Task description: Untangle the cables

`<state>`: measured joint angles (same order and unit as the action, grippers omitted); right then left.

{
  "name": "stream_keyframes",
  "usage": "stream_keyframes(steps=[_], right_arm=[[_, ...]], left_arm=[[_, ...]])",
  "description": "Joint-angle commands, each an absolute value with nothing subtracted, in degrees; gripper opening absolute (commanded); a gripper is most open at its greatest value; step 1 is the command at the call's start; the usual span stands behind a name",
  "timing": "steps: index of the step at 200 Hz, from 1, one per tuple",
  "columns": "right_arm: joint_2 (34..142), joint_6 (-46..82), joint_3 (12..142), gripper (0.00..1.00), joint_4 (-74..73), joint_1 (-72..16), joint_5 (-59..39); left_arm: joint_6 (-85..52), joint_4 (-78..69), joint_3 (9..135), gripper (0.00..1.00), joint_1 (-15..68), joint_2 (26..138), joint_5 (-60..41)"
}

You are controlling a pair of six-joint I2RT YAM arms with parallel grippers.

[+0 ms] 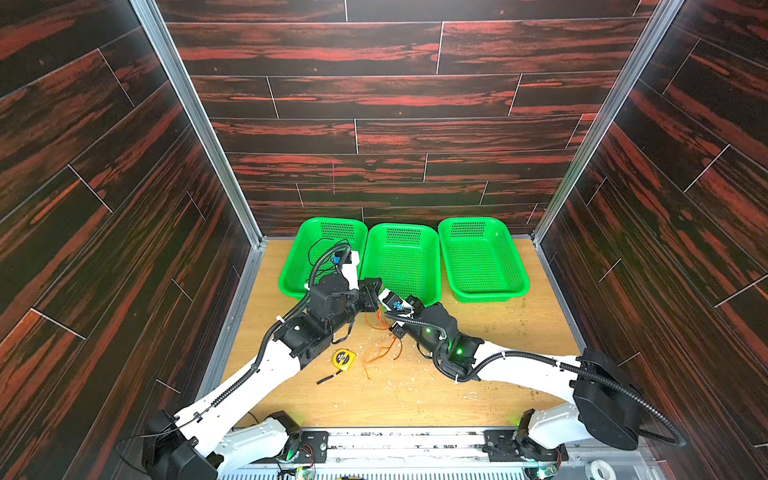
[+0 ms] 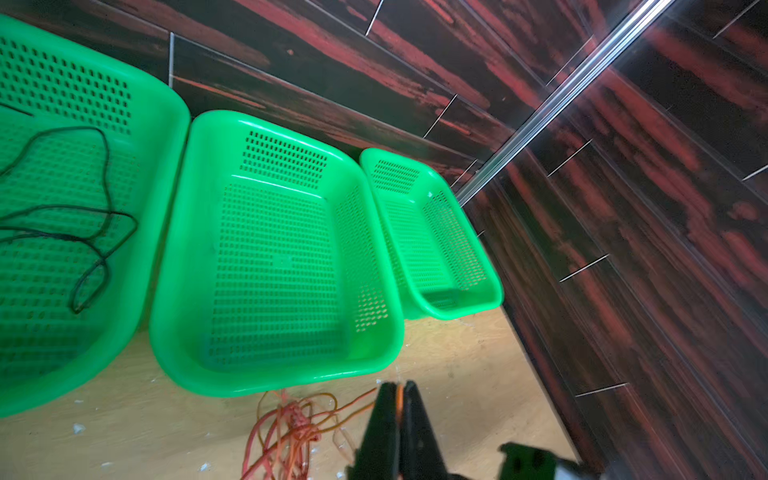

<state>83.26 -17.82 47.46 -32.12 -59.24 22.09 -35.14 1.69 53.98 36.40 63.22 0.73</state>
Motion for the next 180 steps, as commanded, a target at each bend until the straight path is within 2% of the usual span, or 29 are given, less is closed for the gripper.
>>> stream_keyframes(steps=[1, 15, 35, 47, 89, 132, 165, 180], right_arm=[[78.0, -17.7, 49.8, 0.00, -27.0, -59.4, 23.9], [76.3, -18.0, 50.8, 0.00, -23.1, -59.2, 24.4], [74.2, -17.8, 52.8, 0.00, -17.9, -58.6, 24.0], [73.5, -18.0, 54.1, 0.00, -15.7, -58.4, 23.9], [73.5, -20.0, 58.2, 0.00, -9.3, -58.0, 23.1], [73.5, -20.6, 60.5, 0.00, -6.2, -57.0, 23.0], [72.6, -21.4, 60.7, 0.00, -4.7, -56.6, 23.2], [72.0, -22.0, 60.7, 0.00, -4.0, -56.6, 23.0]], left_arm=[[-29.4, 0.4, 53.0, 0.44, 36.6, 60.1, 3.4], [-24.9, 0.8, 52.8, 0.63, 36.6, 58.6, 4.5], [-19.8, 0.9, 51.4, 0.74, 36.6, 56.2, 6.9], [-18.7, 0.9, 50.1, 0.76, 36.6, 54.5, 9.5], [-10.5, 2.8, 44.3, 0.78, 36.5, 49.7, 11.7], [-8.3, 4.1, 36.3, 0.80, 36.4, 47.0, 13.0], [-8.0, 3.4, 31.2, 0.66, 36.3, 47.3, 12.6], [-10.5, 2.4, 30.4, 0.65, 35.8, 48.5, 13.4]])
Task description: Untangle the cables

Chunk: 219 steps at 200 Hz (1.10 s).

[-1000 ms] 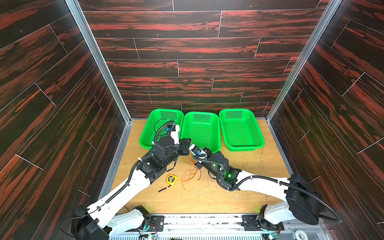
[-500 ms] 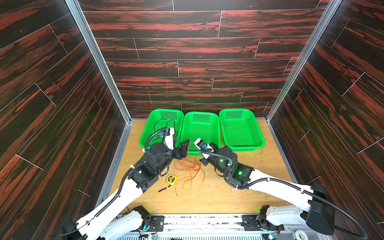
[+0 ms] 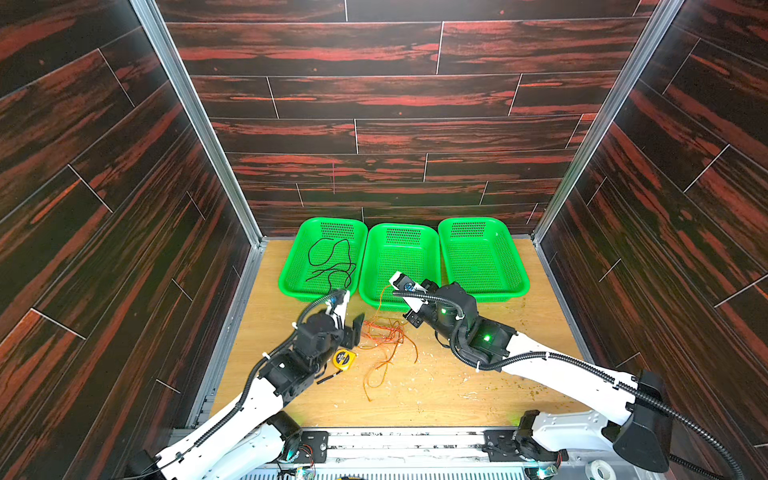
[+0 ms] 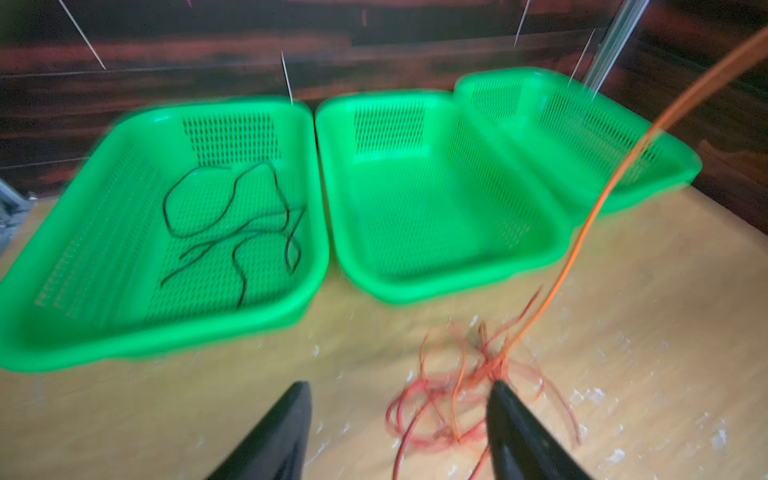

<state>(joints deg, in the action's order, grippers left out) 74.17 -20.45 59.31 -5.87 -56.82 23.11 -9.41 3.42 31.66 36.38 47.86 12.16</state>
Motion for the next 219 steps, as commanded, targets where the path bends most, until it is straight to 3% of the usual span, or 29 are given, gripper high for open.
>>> stream_keyframes(steps=[1, 89, 163, 219], right_arm=[[72.0, -22.0, 60.7, 0.00, -3.9, -56.6, 22.9], [68.9, -23.2, 59.4, 0.00, -1.8, -56.5, 24.3], [68.6, -23.5, 58.0, 0.00, -2.2, -55.5, 25.0], [68.1, -22.9, 57.5, 0.00, -2.4, -53.8, 23.5]], left_arm=[[-10.7, 2.3, 30.3, 0.65, 35.8, 48.5, 13.4], [-20.5, -3.1, 31.1, 0.65, 26.3, 60.5, -6.8], [-23.0, -6.5, 35.3, 0.61, 25.9, 70.4, -22.2], [-24.6, -11.5, 36.9, 0.60, 25.9, 77.5, -27.7]])
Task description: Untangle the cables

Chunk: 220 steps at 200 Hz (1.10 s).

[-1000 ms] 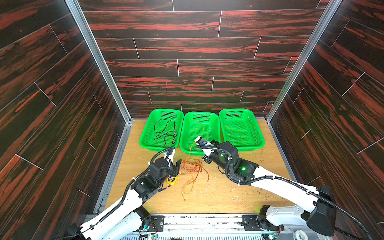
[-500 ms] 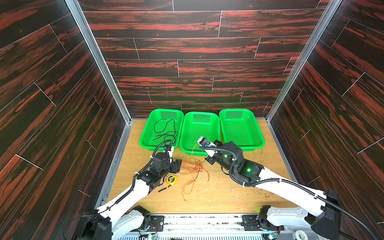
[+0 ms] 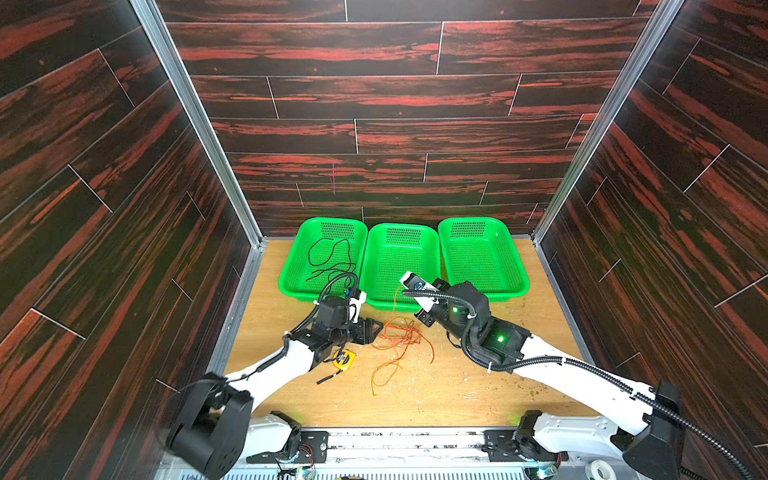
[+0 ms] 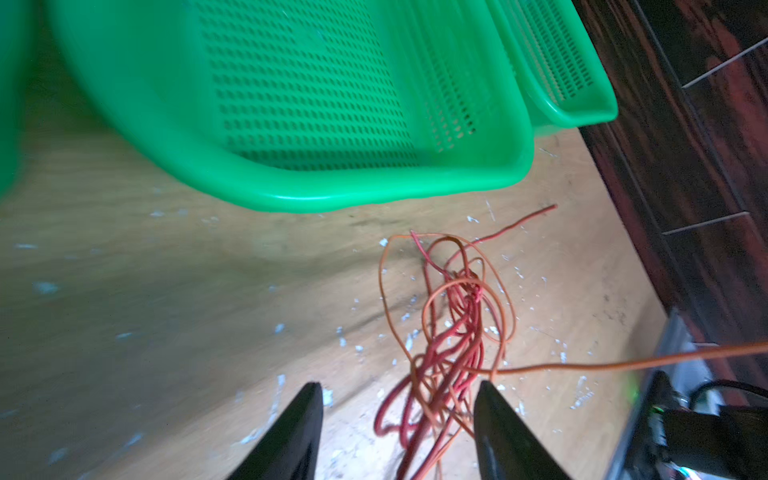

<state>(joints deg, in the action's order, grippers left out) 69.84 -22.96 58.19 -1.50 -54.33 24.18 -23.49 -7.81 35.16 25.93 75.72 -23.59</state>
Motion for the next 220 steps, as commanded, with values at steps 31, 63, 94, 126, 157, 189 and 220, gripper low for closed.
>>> stream_keyframes(steps=[31, 63, 94, 126, 157, 189, 220], right_arm=[[68.0, -22.9, 57.4, 0.00, -2.5, -53.4, 22.9], [68.0, -22.7, 57.6, 0.00, -2.2, -52.4, 23.4], [66.1, -21.3, 57.9, 0.00, -0.4, -48.7, 25.2], [61.7, -20.3, 57.3, 0.00, 0.8, -44.0, 25.1], [59.3, -20.5, 57.5, 0.00, 2.5, -40.0, 26.8], [57.3, -18.6, 57.3, 0.00, 5.0, -33.6, 27.3], [56.0, -16.9, 57.2, 0.00, 7.0, -28.0, 26.9]], left_arm=[[-25.0, -12.9, 38.2, 0.55, 26.0, 80.7, -28.5], [-25.6, -14.2, 39.6, 0.33, 26.0, 82.8, -29.4], [-21.5, -8.5, 41.1, 0.14, 26.0, 80.4, -27.7], [-16.3, -1.0, 42.3, 0.04, 25.8, 75.7, -23.4], [-13.9, 3.6, 43.1, 0.02, 25.6, 72.5, -20.3], [-12.7, 7.3, 43.1, 0.00, 25.2, 68.1, -16.2], [-10.6, 10.1, 43.2, 0.00, 25.1, 64.6, -14.8]])
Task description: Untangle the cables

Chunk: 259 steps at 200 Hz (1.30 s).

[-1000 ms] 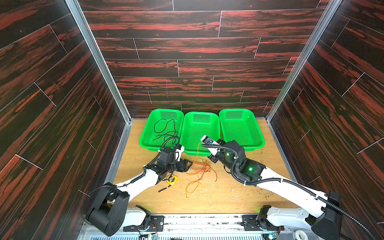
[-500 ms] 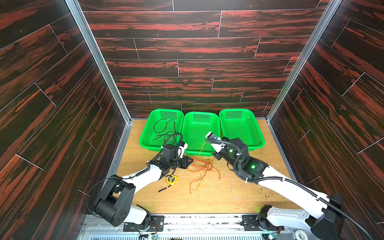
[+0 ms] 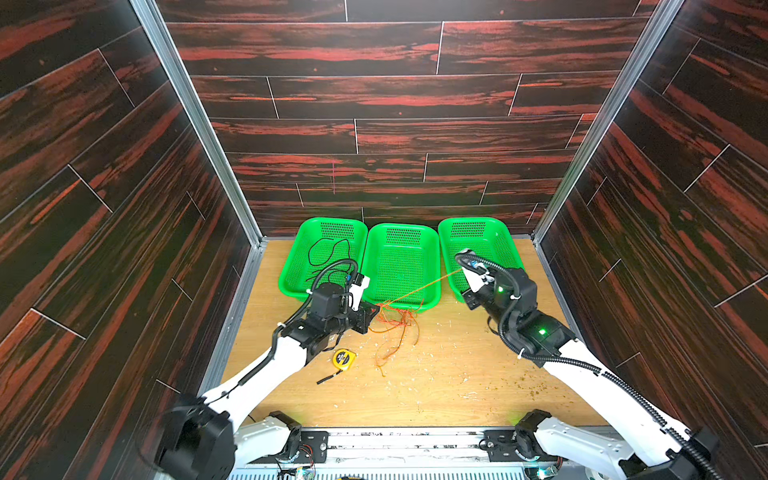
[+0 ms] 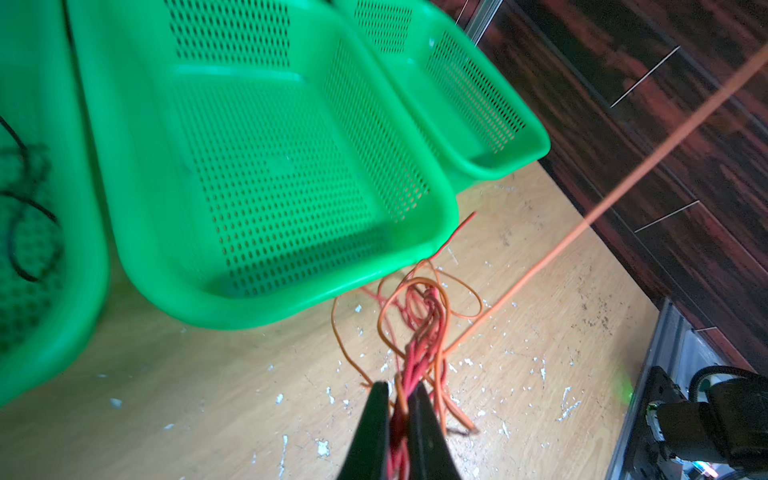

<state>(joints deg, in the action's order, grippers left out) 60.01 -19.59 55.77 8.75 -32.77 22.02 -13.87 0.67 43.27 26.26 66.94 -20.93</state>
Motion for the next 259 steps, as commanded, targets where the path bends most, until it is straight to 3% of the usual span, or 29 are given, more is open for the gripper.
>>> stream_keyframes(steps=[1, 81, 115, 156, 209, 232, 259], right_arm=[[56.0, -16.8, 57.2, 0.00, 7.1, -27.9, 26.9], [56.1, -15.9, 60.0, 0.00, 10.5, -24.7, 25.8], [56.7, -14.1, 59.7, 0.00, 14.5, -24.8, 13.9], [56.7, -14.4, 60.0, 0.00, 17.0, -28.2, 7.4], [57.4, -13.9, 63.7, 0.00, 18.1, -30.1, 5.8], [57.6, -13.6, 64.4, 0.00, 18.5, -30.2, 4.6], [58.6, -11.5, 65.4, 0.00, 18.6, -30.5, 5.1]], left_arm=[[-10.6, 10.2, 43.2, 0.00, 25.1, 64.4, -14.8], [-7.6, 13.8, 44.4, 0.00, 25.1, 63.9, -16.3], [-5.2, 13.8, 45.3, 0.03, 25.1, 65.1, -20.9], [-3.9, 14.8, 47.8, 0.11, 25.0, 69.8, -25.1], [-3.8, 14.5, 52.5, 0.33, 25.0, 78.7, -27.3], [-4.0, 14.0, 52.2, 0.47, 25.0, 77.6, -25.7], [-5.5, 10.6, 49.5, 0.50, 25.4, 73.6, -23.9]])
